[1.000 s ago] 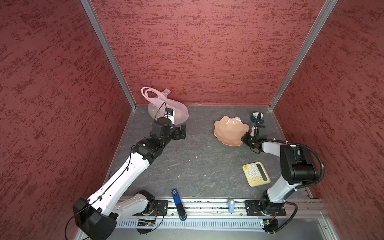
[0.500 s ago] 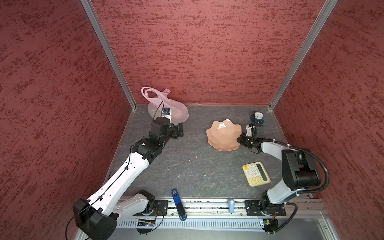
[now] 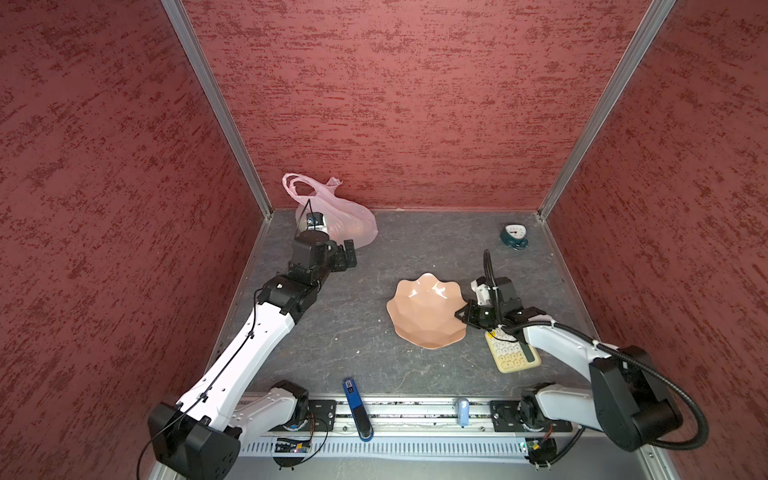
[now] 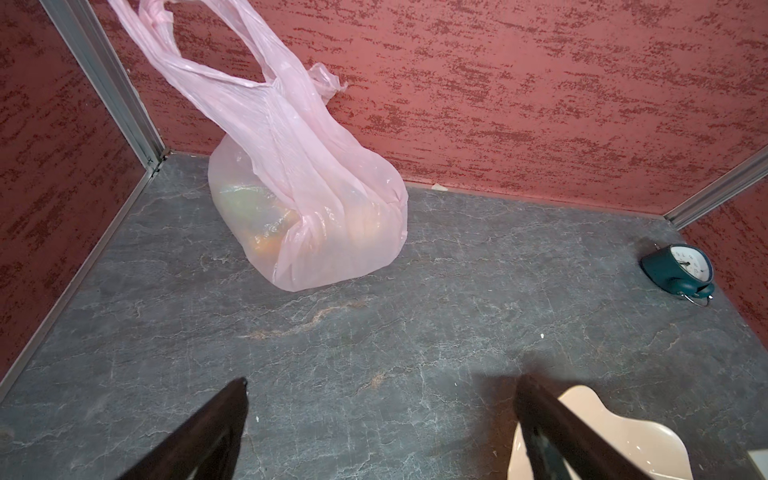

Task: Take the fake fruits out of the plastic bag

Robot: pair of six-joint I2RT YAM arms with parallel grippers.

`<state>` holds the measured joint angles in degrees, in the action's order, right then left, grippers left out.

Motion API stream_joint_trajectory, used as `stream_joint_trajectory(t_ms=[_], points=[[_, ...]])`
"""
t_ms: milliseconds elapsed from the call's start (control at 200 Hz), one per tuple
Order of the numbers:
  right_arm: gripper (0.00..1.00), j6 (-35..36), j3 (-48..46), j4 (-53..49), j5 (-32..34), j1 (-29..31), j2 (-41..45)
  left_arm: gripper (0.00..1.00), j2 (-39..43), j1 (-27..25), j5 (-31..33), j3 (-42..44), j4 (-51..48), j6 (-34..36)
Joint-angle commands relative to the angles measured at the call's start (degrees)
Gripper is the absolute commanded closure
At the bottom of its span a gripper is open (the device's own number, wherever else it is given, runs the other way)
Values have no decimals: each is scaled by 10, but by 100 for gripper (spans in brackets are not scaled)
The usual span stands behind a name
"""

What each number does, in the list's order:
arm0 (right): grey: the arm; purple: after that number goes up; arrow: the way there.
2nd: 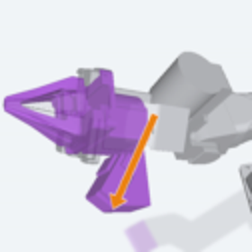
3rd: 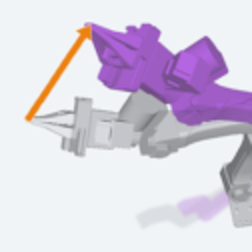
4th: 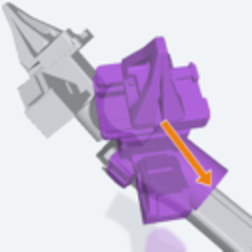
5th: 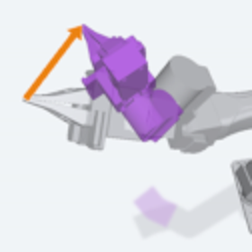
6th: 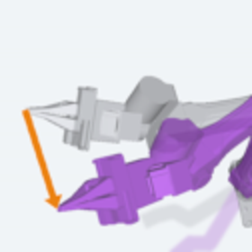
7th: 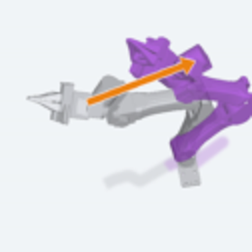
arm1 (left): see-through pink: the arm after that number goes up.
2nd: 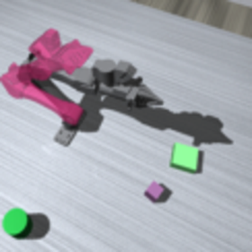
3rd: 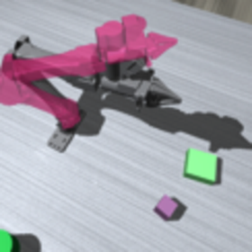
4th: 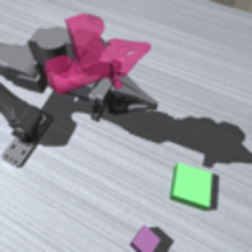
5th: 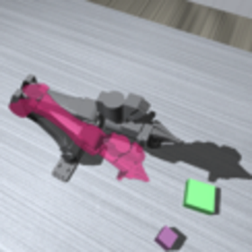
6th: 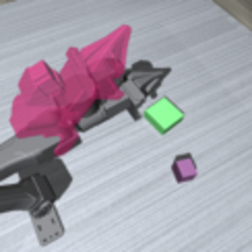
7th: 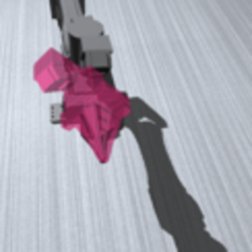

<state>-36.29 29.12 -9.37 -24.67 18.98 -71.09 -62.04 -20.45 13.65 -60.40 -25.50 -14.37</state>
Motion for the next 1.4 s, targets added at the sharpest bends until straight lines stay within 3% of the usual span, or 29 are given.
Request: stream_joint_trajectory(t_ms=[0, 265, 421, 636, 796, 1042, 1393], points=[[94, -27, -11, 3, 26, 7, 15, 1, -2, 13, -20, -1, -2, -15], [94, -9, -6, 31, 18, 10, -43, 1, -5, 23, -19, -3, -4, -14], [87, -6, -10, 31, 20, 11, -48, 1, 1, 31, -16, -2, -3, -15], [59, -7, -6, 10, 41, 11, -13, 1, -4, 60, -9, -17, -24, -32], [46, 20, 41, -63, 84, 11, 25, 1, -21, 121, -52, -55, -63, -70], [35, 71, 121, -149, 173, 10, 54, 0, -101, 184, -98, -172, -134, -69], [27, 120, 166, -144, 200, -34, 59, 0, -259, 187, -97, -266, -51, 22]])
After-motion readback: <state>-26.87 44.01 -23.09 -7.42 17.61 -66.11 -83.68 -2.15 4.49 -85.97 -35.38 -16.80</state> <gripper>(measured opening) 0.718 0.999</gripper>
